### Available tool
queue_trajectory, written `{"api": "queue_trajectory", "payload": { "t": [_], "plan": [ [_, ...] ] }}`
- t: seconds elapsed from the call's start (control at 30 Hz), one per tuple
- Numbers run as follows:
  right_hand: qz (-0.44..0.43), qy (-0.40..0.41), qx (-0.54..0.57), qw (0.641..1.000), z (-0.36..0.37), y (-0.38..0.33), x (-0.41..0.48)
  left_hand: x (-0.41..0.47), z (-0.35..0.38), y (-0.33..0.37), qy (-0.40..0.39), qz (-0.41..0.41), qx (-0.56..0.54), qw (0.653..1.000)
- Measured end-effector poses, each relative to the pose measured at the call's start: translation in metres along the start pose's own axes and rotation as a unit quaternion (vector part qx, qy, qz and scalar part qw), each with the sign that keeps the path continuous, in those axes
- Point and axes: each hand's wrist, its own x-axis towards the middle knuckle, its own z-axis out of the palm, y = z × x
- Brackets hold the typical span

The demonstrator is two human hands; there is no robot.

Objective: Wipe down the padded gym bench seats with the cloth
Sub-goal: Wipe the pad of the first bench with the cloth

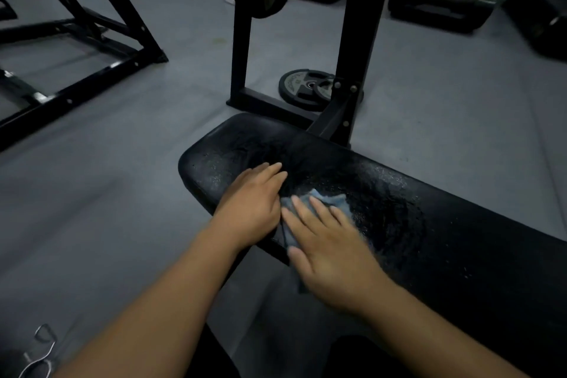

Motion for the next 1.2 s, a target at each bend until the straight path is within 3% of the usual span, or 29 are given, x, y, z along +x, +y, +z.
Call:
{"api": "queue_trajectory", "payload": {
  "t": [0.07, 0.2, 0.37, 0.5, 0.57, 0.73, 0.8, 0.9, 0.97, 1.03, 1.1, 1.2],
  "plan": [
    [0.011, -0.025, 0.004, 1.0, -0.005, 0.033, -0.019, -0.004, -0.002, 0.003, -0.006, -0.002, -0.003, 1.0],
    [0.153, 0.011, -0.019, 0.988, -0.009, 0.066, 0.017, 0.005, 0.003, 0.031, -0.009, 0.014, -0.01, 1.0],
    [0.036, -0.026, -0.006, 0.999, -0.008, 0.055, -0.039, 0.02, 0.016, 0.058, 0.0, 0.056, -0.035, 0.998],
    [0.166, -0.002, -0.019, 0.986, -0.016, 0.112, -0.026, 0.012, 0.02, 0.077, -0.005, 0.067, -0.048, 0.997],
    [0.206, 0.009, -0.018, 0.978, -0.014, 0.106, 0.0, 0.011, 0.025, 0.086, -0.019, 0.056, -0.023, 0.998],
    [0.065, -0.007, 0.002, 0.998, -0.011, 0.089, -0.044, 0.012, 0.029, 0.093, -0.013, 0.006, -0.024, 1.0],
    [0.104, -0.001, -0.009, 0.995, -0.015, 0.126, -0.042, 0.01, 0.029, 0.095, -0.011, 0.005, -0.002, 1.0],
    [0.23, 0.011, -0.024, 0.973, -0.019, 0.152, -0.001, 0.007, 0.028, 0.101, -0.009, 0.015, 0.037, 0.999],
    [0.197, 0.015, -0.006, 0.98, -0.014, 0.129, 0.006, 0.005, 0.03, 0.104, -0.008, 0.011, 0.043, 0.999],
    [0.086, 0.015, 0.011, 0.996, -0.009, 0.105, -0.023, 0.003, 0.032, 0.107, -0.006, 0.004, 0.037, 0.999],
    [0.028, 0.012, 0.01, 0.999, -0.014, 0.115, -0.062, 0.003, 0.031, 0.111, -0.011, -0.012, 0.039, 0.999],
    [0.086, 0.004, -0.013, 0.996, -0.017, 0.166, -0.067, 0.005, 0.027, 0.129, -0.032, -0.019, 0.032, 0.999]
  ]
}}
